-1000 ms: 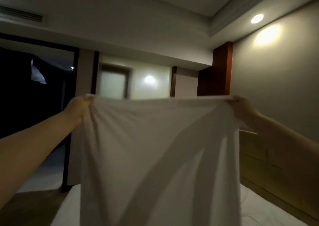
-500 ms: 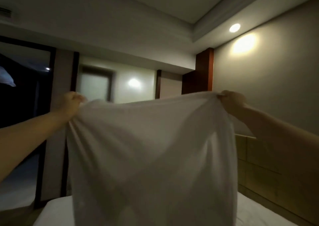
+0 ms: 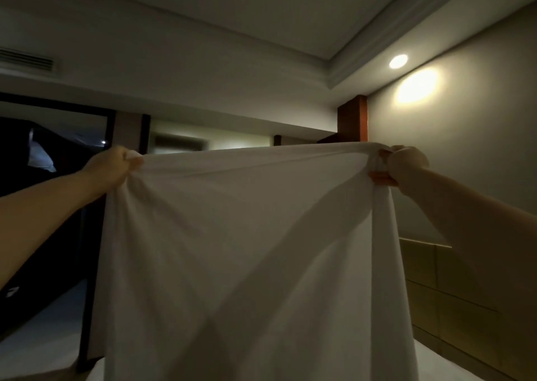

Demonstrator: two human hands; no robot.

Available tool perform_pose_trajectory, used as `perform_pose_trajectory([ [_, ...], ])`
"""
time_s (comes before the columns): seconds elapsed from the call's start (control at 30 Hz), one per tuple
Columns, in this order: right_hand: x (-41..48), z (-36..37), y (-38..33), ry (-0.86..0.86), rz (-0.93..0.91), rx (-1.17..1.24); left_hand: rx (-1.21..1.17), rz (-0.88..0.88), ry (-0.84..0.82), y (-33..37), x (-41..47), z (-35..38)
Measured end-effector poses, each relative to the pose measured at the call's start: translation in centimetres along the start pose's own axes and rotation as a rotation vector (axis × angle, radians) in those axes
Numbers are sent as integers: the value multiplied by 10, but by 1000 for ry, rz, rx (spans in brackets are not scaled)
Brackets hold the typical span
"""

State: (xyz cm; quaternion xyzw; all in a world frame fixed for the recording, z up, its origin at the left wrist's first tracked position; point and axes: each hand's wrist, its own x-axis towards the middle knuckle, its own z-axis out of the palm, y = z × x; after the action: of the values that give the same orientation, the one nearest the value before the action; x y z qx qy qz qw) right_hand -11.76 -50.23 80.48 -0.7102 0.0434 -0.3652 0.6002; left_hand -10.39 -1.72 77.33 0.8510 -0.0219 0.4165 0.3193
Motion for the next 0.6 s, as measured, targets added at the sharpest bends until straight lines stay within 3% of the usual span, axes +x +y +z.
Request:
perform_pose_trajectory([
  [0.23,30,5,8,93,-231,170,-294,-67,-170,41,8,-25],
  [0.5,87,68,58,-2,-272,219,-567,-299,14,-5,62,56],
  [0.6,116,113,101,-14,-298,193,-601,-286,59,-49,96,111],
])
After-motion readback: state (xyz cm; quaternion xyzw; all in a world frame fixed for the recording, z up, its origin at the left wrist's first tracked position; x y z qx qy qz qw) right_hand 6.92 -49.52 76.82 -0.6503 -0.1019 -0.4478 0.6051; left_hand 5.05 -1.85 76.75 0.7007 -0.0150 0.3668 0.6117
